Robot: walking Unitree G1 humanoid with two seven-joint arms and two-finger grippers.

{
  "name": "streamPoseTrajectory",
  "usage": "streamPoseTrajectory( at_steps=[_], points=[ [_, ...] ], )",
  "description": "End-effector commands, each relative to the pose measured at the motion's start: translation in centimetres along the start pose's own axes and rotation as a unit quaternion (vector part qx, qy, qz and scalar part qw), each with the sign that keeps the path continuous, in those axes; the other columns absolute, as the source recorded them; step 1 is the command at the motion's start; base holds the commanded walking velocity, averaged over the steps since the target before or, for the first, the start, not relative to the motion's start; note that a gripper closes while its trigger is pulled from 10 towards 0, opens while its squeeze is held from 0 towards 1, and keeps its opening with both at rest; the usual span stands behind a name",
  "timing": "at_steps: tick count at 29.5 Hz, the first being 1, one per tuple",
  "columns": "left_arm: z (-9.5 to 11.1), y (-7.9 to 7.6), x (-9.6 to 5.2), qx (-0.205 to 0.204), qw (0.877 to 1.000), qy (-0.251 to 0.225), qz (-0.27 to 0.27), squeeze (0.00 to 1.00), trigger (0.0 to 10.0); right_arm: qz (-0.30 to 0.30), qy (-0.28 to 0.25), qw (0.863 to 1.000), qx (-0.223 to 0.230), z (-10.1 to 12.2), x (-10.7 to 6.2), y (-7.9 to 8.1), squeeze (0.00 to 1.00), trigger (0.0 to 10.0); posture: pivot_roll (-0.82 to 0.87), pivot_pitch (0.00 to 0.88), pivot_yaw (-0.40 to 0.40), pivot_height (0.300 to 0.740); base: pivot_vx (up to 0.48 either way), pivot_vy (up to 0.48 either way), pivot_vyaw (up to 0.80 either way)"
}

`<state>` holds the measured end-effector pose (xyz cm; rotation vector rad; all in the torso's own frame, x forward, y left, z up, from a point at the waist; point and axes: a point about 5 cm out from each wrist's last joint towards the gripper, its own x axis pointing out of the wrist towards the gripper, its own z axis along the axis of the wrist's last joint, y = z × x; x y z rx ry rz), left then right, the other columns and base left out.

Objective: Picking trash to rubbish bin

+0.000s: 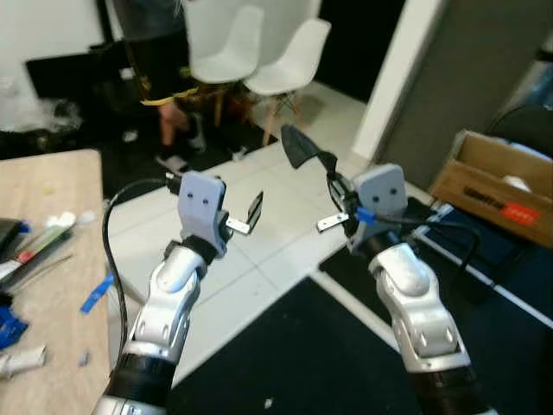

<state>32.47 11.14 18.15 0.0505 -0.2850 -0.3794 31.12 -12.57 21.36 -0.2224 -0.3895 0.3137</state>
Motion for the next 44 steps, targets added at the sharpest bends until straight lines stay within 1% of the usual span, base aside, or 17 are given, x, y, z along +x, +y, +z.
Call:
streamPoseTrajectory(
  at_steps=[1, 8, 12, 16, 19, 20, 21, 29, 31, 35, 37, 41, 42, 43, 44],
  points=[
    [-0.1, -0.1, -0.1, 0.004, 1.000, 0.006, -0.003, 0.00, 10.0, -0.007, 0.008, 1.000, 0.002, -0.4, -0.2, -0.4, 0.00, 10.0, -0.11, 0.069, -0.044, 0.740, 0.000, 0.000, -0.80],
    [-0.1, 0.2, -0.2, -0.007, 1.000, 0.006, 0.007, 0.00, 10.0, -0.008, 0.006, 1.000, 0.009, -0.3, -0.1, -0.2, 0.00, 10.0, -0.10, 0.066, -0.036, 0.740, 0.000, 0.000, -0.80],
    [0.1, 0.0, -0.2, -0.018, 1.000, 0.004, -0.003, 0.00, 10.0, -0.015, 0.005, 1.000, 0.018, -0.3, -0.1, -0.1, 0.00, 10.0, -0.08, 0.060, -0.043, 0.740, 0.000, 0.000, -0.80],
    [-0.1, 0.2, -0.4, -0.005, 1.000, 0.007, 0.005, 0.00, 10.0, -0.017, 0.010, 0.999, 0.025, -0.5, -0.3, -0.2, 0.00, 10.0, -0.08, 0.056, -0.046, 0.740, 0.000, 0.000, -0.80],
    [-0.3, 0.5, -0.7, -0.016, 1.000, 0.014, 0.020, 0.00, 10.0, -0.018, 0.011, 0.999, 0.028, -0.7, -0.3, -0.1, 0.00, 10.0, -0.08, 0.049, -0.046, 0.740, 0.000, 0.000, -0.80],
    [-0.5, 0.6, -0.8, -0.038, 0.999, 0.023, 0.025, 0.00, 10.0, -0.018, 0.012, 0.999, 0.030, -0.7, -0.3, -0.1, 0.00, 10.0, -0.08, 0.045, -0.047, 0.740, 0.000, 0.000, -0.80],
    [-0.6, 0.6, -0.9, -0.039, 0.999, 0.024, 0.025, 0.00, 10.0, -0.018, 0.012, 0.999, 0.030, -0.7, -0.3, -0.1, 0.00, 10.0, -0.08, 0.044, -0.046, 0.740, 0.000, 0.000, -0.80],
    [-0.9, 0.7, -1.1, -0.025, 0.999, 0.030, 0.027, 0.00, 10.0, -0.020, 0.014, 0.999, 0.032, -0.8, -0.4, -0.1, 0.00, 10.0, -0.08, 0.039, -0.042, 0.740, 0.000, 0.000, -0.80],
    [-0.9, 0.7, -1.1, -0.025, 0.999, 0.031, 0.028, 0.00, 10.0, -0.020, 0.014, 0.999, 0.032, -0.8, -0.4, -0.1, 0.00, 10.0, -0.08, 0.039, -0.042, 0.740, 0.000, 0.000, -0.80],
    [-1.0, 0.9, -1.1, -0.039, 0.998, 0.039, 0.039, 0.00, 10.0, -0.019, 0.021, 0.999, 0.035, -1.1, -0.5, -0.1, 0.00, 10.0, -0.07, 0.040, -0.042, 0.740, 0.000, 0.000, -0.80],
    [-1.0, 0.8, -1.1, -0.047, 0.997, 0.045, 0.034, 0.00, 10.0, -0.018, 0.023, 0.999, 0.036, -1.2, -0.6, -0.1, 0.00, 10.0, -0.07, 0.042, -0.042, 0.740, 0.000, 0.000, -0.80],
    [-1.0, 0.7, -1.2, -0.044, 0.997, 0.046, 0.033, 0.00, 10.0, -0.018, 0.024, 0.999, 0.037, -1.2, -0.6, 0.0, 0.00, 10.0, -0.07, 0.044, -0.041, 0.740, 0.000, 0.000, -0.80],
    [-1.1, 0.7, -1.2, -0.046, 0.997, 0.049, 0.038, 0.00, 10.0, -0.017, 0.036, 0.998, 0.045, -1.5, -0.6, 0.1, 0.00, 10.0, -0.08, 0.046, -0.041, 0.740, 0.000, 0.000, -0.68],
    [-1.1, 0.7, -1.2, -0.052, 0.997, 0.049, 0.042, 0.00, 10.0, -0.013, 0.061, 0.997, 0.042, -2.0, -0.6, 0.2, 0.00, 10.0, -0.08, 0.046, -0.041, 0.740, 0.000, 0.000, 0.00],
    [-1.1, 0.6, -1.2, -0.062, 0.996, 0.046, 0.044, 0.00, 10.0, -0.011, 0.092, 0.995, 0.044, -3.0, -0.9, 0.3, 0.00, 10.0, -0.08, 0.048, -0.044, 0.740, 0.000, 0.000, 0.00]
  ],
)
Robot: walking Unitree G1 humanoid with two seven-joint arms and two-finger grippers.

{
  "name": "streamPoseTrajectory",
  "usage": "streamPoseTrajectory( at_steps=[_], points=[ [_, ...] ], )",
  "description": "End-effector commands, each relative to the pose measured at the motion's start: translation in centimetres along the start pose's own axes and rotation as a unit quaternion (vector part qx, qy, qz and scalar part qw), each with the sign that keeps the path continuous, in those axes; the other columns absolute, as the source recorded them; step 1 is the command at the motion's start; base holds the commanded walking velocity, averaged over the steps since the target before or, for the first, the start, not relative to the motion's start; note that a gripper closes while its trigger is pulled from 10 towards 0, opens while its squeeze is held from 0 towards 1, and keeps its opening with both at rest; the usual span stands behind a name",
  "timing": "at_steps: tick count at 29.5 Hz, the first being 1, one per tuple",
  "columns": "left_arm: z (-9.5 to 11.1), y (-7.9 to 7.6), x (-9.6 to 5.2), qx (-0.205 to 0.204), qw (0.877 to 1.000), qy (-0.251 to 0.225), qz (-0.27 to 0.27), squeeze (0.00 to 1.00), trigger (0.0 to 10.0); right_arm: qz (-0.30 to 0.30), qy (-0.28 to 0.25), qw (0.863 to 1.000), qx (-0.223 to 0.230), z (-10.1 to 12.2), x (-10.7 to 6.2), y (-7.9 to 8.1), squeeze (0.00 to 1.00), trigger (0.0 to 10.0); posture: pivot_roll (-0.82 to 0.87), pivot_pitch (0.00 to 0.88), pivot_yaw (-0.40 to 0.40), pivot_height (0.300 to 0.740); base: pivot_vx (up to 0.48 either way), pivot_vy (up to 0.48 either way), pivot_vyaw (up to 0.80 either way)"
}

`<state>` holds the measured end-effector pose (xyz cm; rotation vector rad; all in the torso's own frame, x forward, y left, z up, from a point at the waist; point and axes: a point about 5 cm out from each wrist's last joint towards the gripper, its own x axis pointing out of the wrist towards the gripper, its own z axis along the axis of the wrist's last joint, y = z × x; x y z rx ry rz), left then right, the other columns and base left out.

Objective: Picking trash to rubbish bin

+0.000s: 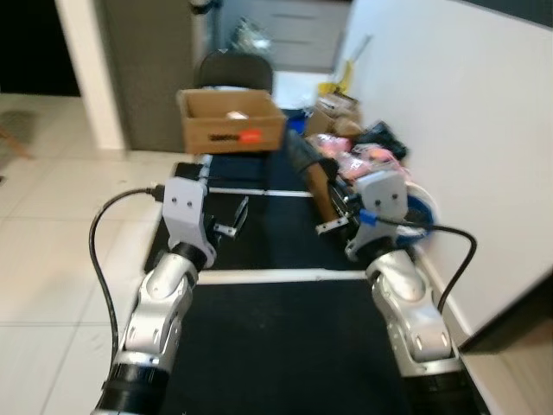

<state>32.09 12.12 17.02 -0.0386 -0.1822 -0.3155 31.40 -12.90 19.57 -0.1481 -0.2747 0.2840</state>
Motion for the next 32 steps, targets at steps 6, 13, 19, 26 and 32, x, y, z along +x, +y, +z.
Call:
streamPoseTrajectory(
  at_steps=[6, 13, 19, 26, 32],
  points=[
    [-0.1, -0.2, -0.1, -0.009, 1.000, 0.003, 0.002, 0.00, 10.0, 0.004, 0.050, 0.999, 0.006, -1.8, -0.5, 0.2, 0.00, 10.0, -0.08, 0.051, -0.045, 0.740, 0.178, 0.000, 0.00],
    [-0.1, -0.1, -0.1, -0.028, 0.999, 0.001, 0.015, 0.00, 10.0, 0.015, 0.064, 0.998, -0.007, -2.3, -0.7, 0.4, 0.00, 10.0, -0.08, 0.053, -0.045, 0.740, 0.394, 0.000, 0.00],
    [-0.4, 0.5, -0.2, -0.017, 1.000, 0.012, 0.022, 0.00, 10.0, 0.019, 0.071, 0.997, -0.016, -2.4, -0.7, 0.5, 0.00, 10.0, -0.08, 0.057, -0.049, 0.740, 0.450, 0.000, 0.00],
    [-0.4, 0.9, -0.2, -0.005, 1.000, 0.017, 0.023, 0.00, 10.0, 0.015, 0.074, 0.997, -0.022, -2.5, -0.7, 0.4, 0.00, 10.0, -0.07, 0.059, -0.052, 0.740, 0.453, 0.000, 0.00],
    [-0.4, 1.0, -0.1, -0.002, 1.000, 0.018, 0.022, 0.00, 10.0, 0.012, 0.082, 0.997, -0.008, -2.9, -0.7, 0.4, 0.00, 10.0, -0.07, 0.061, -0.051, 0.740, 0.451, 0.000, -0.19]
  ],
)
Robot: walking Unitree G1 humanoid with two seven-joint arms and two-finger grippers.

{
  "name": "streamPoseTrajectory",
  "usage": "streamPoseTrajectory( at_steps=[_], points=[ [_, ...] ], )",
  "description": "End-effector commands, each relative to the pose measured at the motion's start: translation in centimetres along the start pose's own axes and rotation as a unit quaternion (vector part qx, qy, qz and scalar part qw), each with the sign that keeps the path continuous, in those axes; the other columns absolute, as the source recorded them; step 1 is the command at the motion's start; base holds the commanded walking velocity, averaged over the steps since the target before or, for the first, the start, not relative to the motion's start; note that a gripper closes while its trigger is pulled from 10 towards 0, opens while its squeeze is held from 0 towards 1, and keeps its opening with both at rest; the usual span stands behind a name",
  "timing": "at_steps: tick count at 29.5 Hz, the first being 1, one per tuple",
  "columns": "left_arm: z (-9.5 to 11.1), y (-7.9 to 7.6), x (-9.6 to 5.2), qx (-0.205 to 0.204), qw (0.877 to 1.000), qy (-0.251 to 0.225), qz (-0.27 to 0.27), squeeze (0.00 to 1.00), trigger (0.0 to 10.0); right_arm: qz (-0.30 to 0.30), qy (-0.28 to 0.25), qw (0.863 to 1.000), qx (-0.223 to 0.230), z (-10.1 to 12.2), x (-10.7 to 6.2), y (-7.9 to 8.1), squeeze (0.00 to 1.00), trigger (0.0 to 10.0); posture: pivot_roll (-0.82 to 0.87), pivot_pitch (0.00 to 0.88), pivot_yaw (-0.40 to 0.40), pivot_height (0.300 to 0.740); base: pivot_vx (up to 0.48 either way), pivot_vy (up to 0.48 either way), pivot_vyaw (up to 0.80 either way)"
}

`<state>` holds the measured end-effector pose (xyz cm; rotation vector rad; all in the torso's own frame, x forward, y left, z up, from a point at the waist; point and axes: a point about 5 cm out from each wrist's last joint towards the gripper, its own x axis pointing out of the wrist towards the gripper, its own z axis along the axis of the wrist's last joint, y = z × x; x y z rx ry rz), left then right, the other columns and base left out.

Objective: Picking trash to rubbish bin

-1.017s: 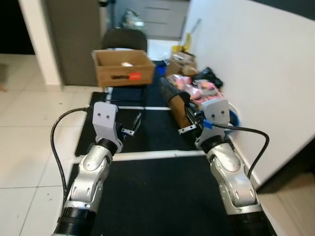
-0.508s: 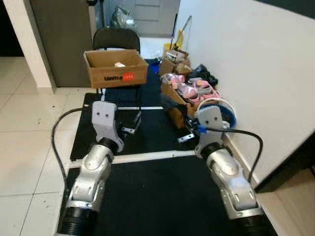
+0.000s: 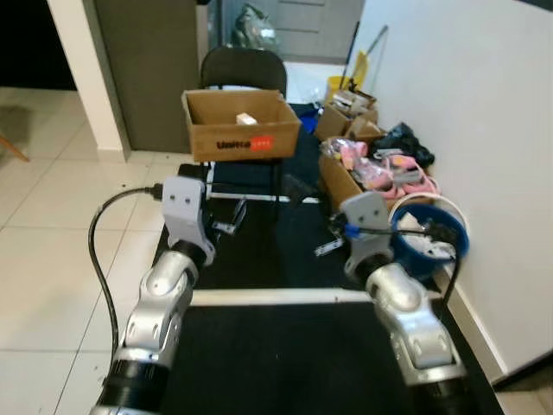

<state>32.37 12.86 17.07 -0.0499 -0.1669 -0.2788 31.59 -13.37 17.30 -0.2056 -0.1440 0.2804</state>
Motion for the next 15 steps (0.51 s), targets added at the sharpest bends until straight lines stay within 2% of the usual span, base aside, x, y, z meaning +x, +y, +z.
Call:
streamPoseTrajectory(
  at_steps=[1, 5, 8, 11, 13, 15],
  points=[
    [-0.5, 0.2, -0.1, 0.006, 1.000, 0.014, 0.003, 0.00, 10.0, 0.005, 0.017, 1.000, 0.014, -0.8, -0.1, 0.5, 0.00, 10.0, -0.07, 0.064, -0.050, 0.740, 0.454, 0.000, -0.80],
    [-0.8, 0.2, 0.0, 0.015, 1.000, 0.022, 0.002, 0.00, 10.0, 0.002, 0.029, 0.999, 0.022, -1.5, -0.3, 0.5, 0.00, 10.0, -0.07, 0.064, -0.048, 0.740, 0.449, 0.000, -0.80],
    [-1.4, 0.3, -0.2, 0.022, 0.999, 0.035, -0.002, 0.00, 10.0, -0.006, 0.057, 0.998, 0.030, -3.4, -0.7, 0.5, 0.00, 10.0, -0.07, 0.065, -0.044, 0.740, 0.425, 0.000, -0.80],
    [-1.7, 0.5, -0.4, 0.023, 0.999, 0.039, 0.000, 0.00, 10.0, -0.012, 0.067, 0.997, 0.036, -4.0, -0.8, 0.4, 0.00, 10.0, -0.07, 0.066, -0.043, 0.740, 0.426, 0.000, -0.80],
    [-2.2, 0.9, -0.7, 0.025, 0.999, 0.048, 0.005, 0.00, 10.0, -0.025, 0.082, 0.995, 0.047, -4.8, -1.1, 0.1, 0.00, 10.0, -0.07, 0.068, -0.042, 0.740, 0.428, 0.000, -0.80],
    [-3.1, 1.5, -1.3, 0.033, 0.997, 0.066, 0.012, 0.00, 10.0, -0.052, 0.108, 0.990, 0.070, -6.1, -1.5, -0.4, 0.00, 10.0, -0.07, 0.070, -0.041, 0.740, 0.428, 0.000, -0.25]
  ],
)
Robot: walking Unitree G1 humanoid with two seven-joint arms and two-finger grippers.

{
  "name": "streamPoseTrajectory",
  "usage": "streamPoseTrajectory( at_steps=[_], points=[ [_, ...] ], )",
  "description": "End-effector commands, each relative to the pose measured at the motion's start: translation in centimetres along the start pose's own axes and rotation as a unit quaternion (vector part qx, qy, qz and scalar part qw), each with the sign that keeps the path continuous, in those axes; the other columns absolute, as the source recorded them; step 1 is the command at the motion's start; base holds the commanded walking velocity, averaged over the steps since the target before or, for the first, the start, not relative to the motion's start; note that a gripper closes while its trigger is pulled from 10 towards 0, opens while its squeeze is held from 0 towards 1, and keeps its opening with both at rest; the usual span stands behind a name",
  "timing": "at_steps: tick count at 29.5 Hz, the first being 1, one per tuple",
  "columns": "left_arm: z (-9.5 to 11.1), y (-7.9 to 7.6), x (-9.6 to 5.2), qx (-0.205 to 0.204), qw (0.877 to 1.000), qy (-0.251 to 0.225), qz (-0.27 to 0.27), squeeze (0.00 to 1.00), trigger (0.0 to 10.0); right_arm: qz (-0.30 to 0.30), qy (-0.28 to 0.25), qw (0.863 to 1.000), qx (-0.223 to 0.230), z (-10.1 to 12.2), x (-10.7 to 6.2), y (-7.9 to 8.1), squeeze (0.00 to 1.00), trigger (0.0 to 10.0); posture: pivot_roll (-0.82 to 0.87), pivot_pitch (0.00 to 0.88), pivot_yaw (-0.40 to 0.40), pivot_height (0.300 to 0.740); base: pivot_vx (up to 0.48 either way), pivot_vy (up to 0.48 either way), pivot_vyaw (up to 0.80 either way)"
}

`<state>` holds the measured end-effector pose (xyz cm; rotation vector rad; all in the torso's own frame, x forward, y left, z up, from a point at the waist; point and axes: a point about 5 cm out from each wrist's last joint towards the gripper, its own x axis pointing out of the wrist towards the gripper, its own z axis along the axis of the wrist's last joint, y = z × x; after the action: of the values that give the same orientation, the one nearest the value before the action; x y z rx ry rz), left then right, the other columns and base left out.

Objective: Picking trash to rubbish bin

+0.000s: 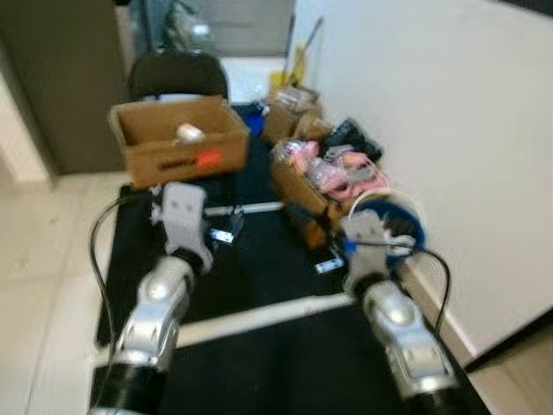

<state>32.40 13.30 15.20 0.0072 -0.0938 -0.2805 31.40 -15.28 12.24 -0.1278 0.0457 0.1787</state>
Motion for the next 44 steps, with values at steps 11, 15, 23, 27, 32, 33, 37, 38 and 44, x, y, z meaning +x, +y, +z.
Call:
streamPoseTrajectory(
  at_steps=[11, 15, 23, 27, 32, 33, 37, 38, 44],
  points=[
    [-3.7, 2.3, -2.4, 0.009, 0.997, 0.065, 0.046, 0.00, 10.0, 0.000, 0.050, 0.997, 0.063, -3.4, -0.9, 0.2, 0.00, 10.0, -0.06, 0.070, -0.044, 0.740, 0.427, 0.000, 0.00],
    [-3.7, 2.3, -2.5, 0.010, 0.997, 0.063, 0.046, 0.00, 10.0, 0.009, 0.053, 0.997, 0.064, -3.4, -0.7, 0.5, 0.00, 10.0, -0.06, 0.067, -0.047, 0.740, 0.428, 0.000, 0.00],
    [-3.5, 2.0, -2.0, 0.011, 0.997, 0.059, 0.042, 0.00, 10.0, 0.029, 0.055, 0.998, 0.029, -3.3, -0.3, 1.0, 0.00, 10.0, -0.06, 0.049, -0.051, 0.740, 0.426, 0.000, 0.53],
    [-3.6, 2.0, -2.0, 0.012, 0.997, 0.059, 0.041, 0.00, 10.0, 0.018, 0.048, 0.998, 0.045, -3.3, -0.3, 0.7, 0.00, 10.0, -0.06, 0.047, -0.051, 0.740, 0.424, 0.000, 0.30],
    [-4.0, 2.2, -2.1, 0.021, 0.996, 0.072, 0.042, 0.00, 10.0, 0.028, 0.050, 0.997, 0.041, -3.5, -0.5, 0.8, 0.00, 10.0, -0.06, 0.028, -0.051, 0.740, 0.417, 0.000, 0.00],
    [-4.0, 2.2, -2.1, 0.021, 0.996, 0.072, 0.043, 0.00, 10.0, 0.028, 0.050, 0.998, 0.041, -3.5, -0.5, 0.8, 0.00, 10.0, -0.06, 0.025, -0.051, 0.740, 0.416, 0.000, 0.00],
    [-3.9, 2.2, -2.1, 0.020, 0.996, 0.069, 0.043, 0.00, 10.0, 0.030, 0.049, 0.997, 0.041, -3.6, -0.5, 0.8, 0.00, 10.0, -0.06, 0.021, -0.053, 0.740, 0.414, 0.000, 0.00],
    [-3.9, 2.2, -2.1, 0.020, 0.996, 0.069, 0.043, 0.00, 10.0, 0.030, 0.049, 0.997, 0.041, -3.6, -0.5, 0.8, 0.00, 10.0, -0.06, 0.021, -0.053, 0.740, 0.416, 0.000, 0.00],
    [-3.8, 2.1, -1.9, 0.020, 0.997, 0.068, 0.044, 0.00, 10.0, 0.052, 0.050, 0.997, 0.023, -3.7, -0.4, 1.5, 0.00, 10.0, -0.06, 0.017, -0.056, 0.740, 0.414, 0.000, 0.00]
  ],
)
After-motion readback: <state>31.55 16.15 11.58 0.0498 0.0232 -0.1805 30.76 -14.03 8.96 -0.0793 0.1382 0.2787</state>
